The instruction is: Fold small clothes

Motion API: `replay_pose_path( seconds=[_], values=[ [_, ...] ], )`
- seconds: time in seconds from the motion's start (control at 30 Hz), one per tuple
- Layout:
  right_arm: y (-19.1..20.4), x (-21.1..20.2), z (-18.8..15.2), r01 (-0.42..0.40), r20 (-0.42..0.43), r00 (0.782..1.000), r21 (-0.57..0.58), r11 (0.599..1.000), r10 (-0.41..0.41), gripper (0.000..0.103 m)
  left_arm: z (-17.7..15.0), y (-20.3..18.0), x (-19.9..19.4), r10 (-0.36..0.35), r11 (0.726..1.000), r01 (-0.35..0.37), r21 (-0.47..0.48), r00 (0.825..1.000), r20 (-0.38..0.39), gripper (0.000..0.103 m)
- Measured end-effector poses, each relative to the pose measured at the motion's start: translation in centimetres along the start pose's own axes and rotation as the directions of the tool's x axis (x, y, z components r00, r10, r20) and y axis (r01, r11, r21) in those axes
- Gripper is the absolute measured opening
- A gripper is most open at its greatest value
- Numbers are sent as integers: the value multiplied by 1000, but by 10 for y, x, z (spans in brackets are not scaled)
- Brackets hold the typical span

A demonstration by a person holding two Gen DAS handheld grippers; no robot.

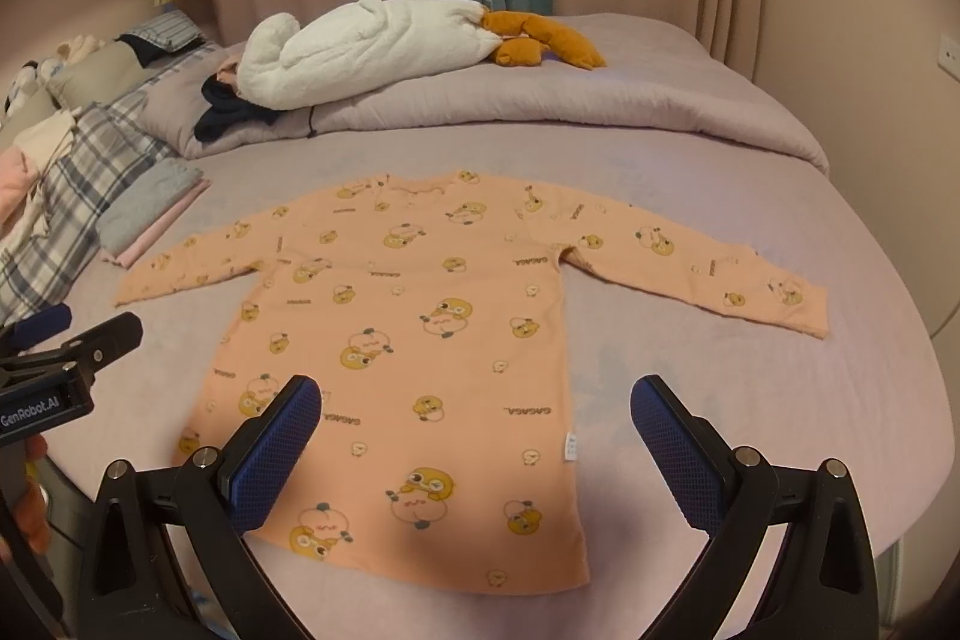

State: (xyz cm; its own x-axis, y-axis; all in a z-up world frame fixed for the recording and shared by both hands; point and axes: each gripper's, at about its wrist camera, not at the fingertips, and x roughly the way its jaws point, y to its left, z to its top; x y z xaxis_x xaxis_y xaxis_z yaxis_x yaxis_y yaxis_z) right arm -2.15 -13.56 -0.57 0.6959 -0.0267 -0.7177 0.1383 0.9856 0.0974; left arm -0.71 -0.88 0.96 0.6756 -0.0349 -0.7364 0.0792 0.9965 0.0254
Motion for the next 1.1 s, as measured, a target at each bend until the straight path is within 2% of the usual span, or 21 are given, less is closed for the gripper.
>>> replay_pose_path(
  seconds=[1.1],
  values=[
    [3,-1,-2,0,-1,1000,1,1000,0,102,-5,0,4,4,1000,-4,6,1000,3,103]
  ],
)
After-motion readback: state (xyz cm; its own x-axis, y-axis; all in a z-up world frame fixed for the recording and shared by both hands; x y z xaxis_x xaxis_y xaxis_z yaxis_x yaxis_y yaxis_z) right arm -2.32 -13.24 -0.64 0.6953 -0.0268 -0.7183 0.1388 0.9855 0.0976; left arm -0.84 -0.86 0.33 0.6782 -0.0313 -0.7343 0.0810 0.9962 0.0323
